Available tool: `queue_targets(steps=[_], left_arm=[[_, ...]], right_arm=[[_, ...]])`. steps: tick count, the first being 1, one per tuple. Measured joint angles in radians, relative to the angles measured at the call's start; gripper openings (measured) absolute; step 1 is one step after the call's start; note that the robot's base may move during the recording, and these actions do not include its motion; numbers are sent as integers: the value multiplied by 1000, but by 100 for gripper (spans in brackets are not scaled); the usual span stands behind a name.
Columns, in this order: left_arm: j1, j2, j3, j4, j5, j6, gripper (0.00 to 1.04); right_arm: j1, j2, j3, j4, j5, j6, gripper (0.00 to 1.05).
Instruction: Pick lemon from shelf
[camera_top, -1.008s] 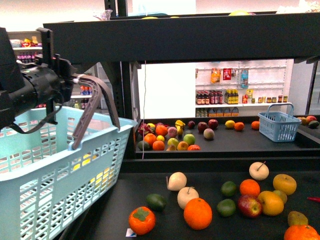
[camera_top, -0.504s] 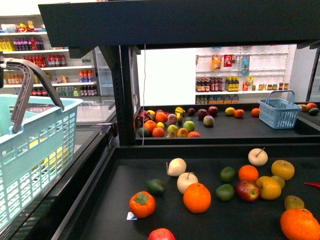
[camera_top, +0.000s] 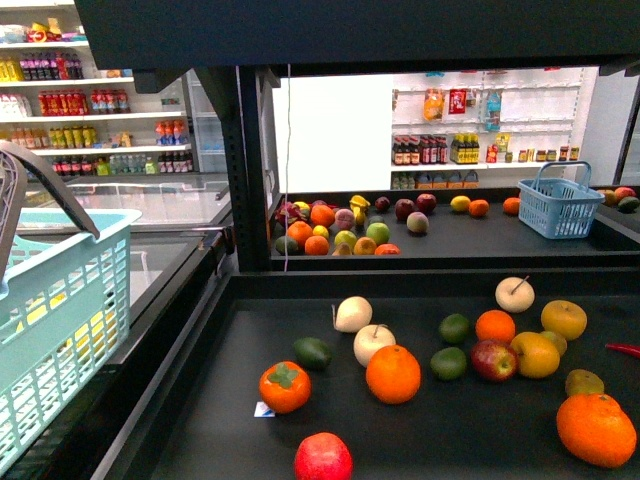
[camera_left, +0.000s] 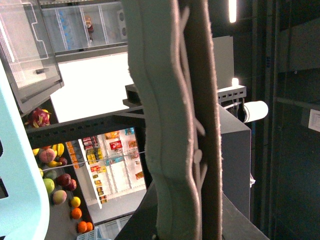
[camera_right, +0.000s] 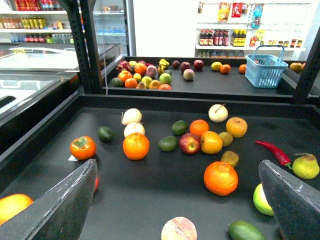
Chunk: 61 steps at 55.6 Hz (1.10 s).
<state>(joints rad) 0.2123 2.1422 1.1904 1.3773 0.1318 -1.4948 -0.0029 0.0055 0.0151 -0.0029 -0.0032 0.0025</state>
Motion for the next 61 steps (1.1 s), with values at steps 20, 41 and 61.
queue_targets(steps=[20,41,61], left_arm=[[4,21,-17,9,-8,-36,13],[11,1,-51,7,46,2,78],[27,-169,-97,-344,8,155,97]], right_arm=[[0,0,0,0,0,0,97],[0,0,0,0,0,0,97],[0,-1,0,0,0,0,97]])
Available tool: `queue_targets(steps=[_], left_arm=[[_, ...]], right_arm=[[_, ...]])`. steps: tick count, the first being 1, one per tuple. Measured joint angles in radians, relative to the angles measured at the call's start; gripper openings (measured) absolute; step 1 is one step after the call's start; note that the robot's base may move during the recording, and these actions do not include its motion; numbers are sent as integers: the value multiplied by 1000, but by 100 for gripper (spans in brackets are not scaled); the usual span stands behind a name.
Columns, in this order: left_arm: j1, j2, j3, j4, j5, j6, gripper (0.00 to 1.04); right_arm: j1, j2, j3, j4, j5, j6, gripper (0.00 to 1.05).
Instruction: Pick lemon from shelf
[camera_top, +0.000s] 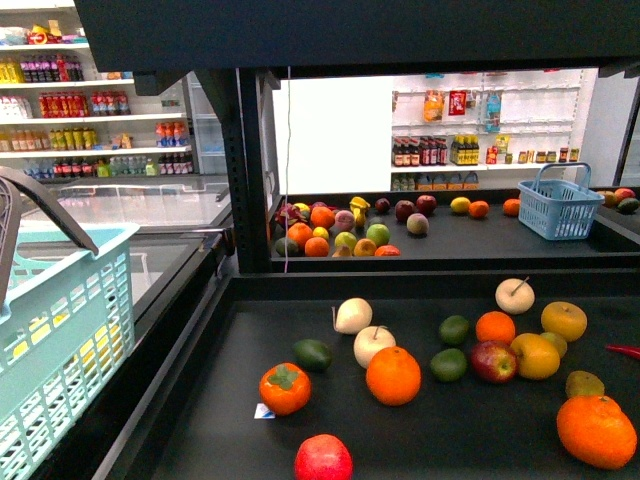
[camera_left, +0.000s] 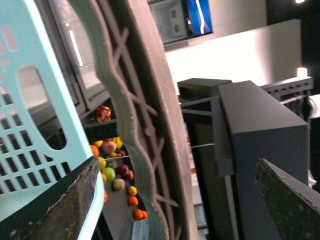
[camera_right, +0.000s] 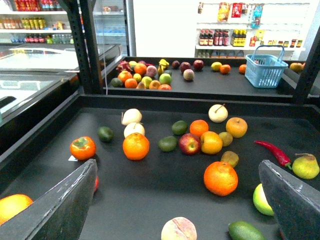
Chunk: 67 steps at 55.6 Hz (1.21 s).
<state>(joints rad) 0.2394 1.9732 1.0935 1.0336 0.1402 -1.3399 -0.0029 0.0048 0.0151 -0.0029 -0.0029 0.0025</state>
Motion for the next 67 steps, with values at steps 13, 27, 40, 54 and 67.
queue_targets(steps=[13,27,40,54,67], left_arm=[[-5,-145,-2,-436,-63,188,97],[-93,-439,-68,-845,-143,618,97],[-280,-735,-211,-1044,-228,834,97],[-481,-1048,-544,-654,-380,1205,66],[-496,-1262,-808,-621,-383,1315,23]], right_arm=[[0,0,0,0,0,0,97],[0,0,0,0,0,0,97],[0,0,0,0,0,0,97],[0,0,0,0,0,0,97],[0,0,0,0,0,0,97]])
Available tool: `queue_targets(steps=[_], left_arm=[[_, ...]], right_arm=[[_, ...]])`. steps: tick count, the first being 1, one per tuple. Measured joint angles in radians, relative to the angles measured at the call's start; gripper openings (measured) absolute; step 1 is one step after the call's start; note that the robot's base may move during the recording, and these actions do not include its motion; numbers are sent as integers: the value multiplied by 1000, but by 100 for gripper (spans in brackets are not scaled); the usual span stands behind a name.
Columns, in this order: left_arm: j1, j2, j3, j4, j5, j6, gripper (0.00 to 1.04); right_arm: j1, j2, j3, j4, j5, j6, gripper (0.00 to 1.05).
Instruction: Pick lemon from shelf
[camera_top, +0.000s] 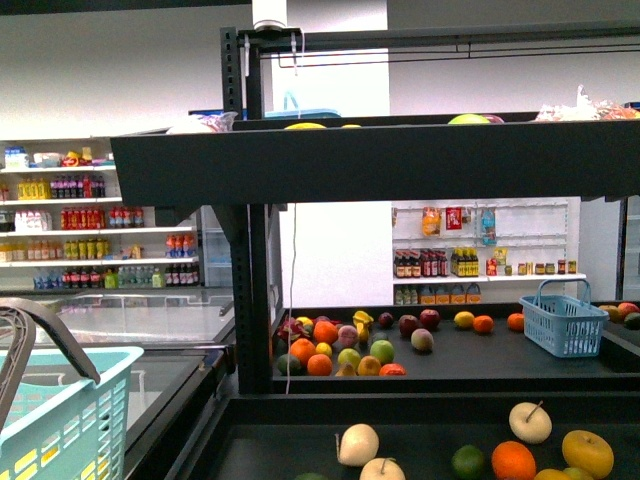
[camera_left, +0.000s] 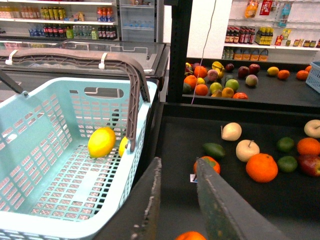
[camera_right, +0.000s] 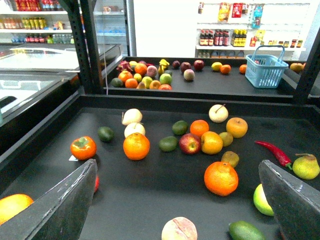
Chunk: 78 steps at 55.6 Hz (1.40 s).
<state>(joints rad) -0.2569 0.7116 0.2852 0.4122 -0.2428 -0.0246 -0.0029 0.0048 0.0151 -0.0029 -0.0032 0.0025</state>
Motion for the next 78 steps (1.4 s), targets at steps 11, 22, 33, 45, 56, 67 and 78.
queue_targets(steps=[11,22,33,45,56,67,78], left_arm=[[79,-106,-97,1,74,10,3],[140,-204,-166,-24,136,12,3],[251,-289,-206,-69,234,14,3],[253,-370,-233,-121,243,14,3],[253,-438,-272,-145,242,14,3],[253,-509,-272,-207,243,14,3],[253,-641,-272,-375,242,15,3]], right_arm=[[0,0,0,0,0,0,97],[0,0,0,0,0,0,97],[0,0,0,0,0,0,97],[0,0,0,0,0,0,97],[0,0,0,0,0,0,97],[0,0,0,0,0,0,97],[0,0,0,0,0,0,97]])
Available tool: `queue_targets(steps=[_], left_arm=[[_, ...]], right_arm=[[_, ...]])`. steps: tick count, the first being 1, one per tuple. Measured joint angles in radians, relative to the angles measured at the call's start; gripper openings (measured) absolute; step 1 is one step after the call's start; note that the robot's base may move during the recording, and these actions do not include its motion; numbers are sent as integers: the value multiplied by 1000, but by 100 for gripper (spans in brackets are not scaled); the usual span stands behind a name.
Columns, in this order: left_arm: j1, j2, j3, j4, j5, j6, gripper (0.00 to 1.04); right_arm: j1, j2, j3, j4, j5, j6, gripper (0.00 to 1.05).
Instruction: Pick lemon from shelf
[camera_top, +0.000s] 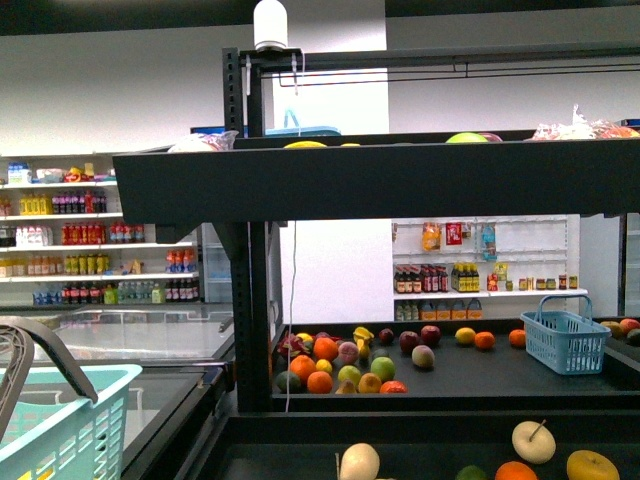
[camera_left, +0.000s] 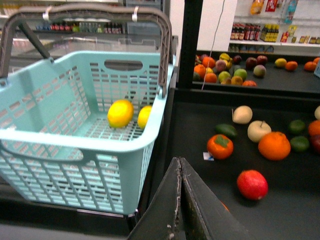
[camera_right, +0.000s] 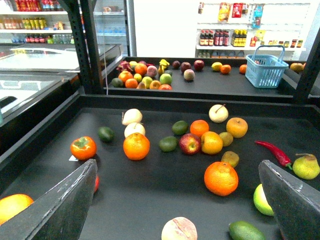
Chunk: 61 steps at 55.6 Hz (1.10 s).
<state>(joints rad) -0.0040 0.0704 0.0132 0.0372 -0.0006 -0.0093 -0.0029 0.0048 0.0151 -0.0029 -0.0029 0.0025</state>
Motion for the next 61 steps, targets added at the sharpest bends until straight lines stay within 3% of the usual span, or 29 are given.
queue_targets(steps=[19,28,35,45,47,61], left_arm=[[0,-64,0,-35,0,-1,3],[0,-64,0,-36,0,0,31],[0,-64,0,-36,0,0,63],[0,-64,0,-36,0,0,95],[0,-64,0,-36,0,2,98],[0,-64,0,-36,0,2,97]], right_arm=[[0,-1,0,0,0,0,97],[0,-1,0,0,-1,0,97],[0,-1,0,0,0,0,97],[0,-1,0,0,0,0,97],[0,-1,0,0,0,0,97],[0,-1,0,0,0,0,97]])
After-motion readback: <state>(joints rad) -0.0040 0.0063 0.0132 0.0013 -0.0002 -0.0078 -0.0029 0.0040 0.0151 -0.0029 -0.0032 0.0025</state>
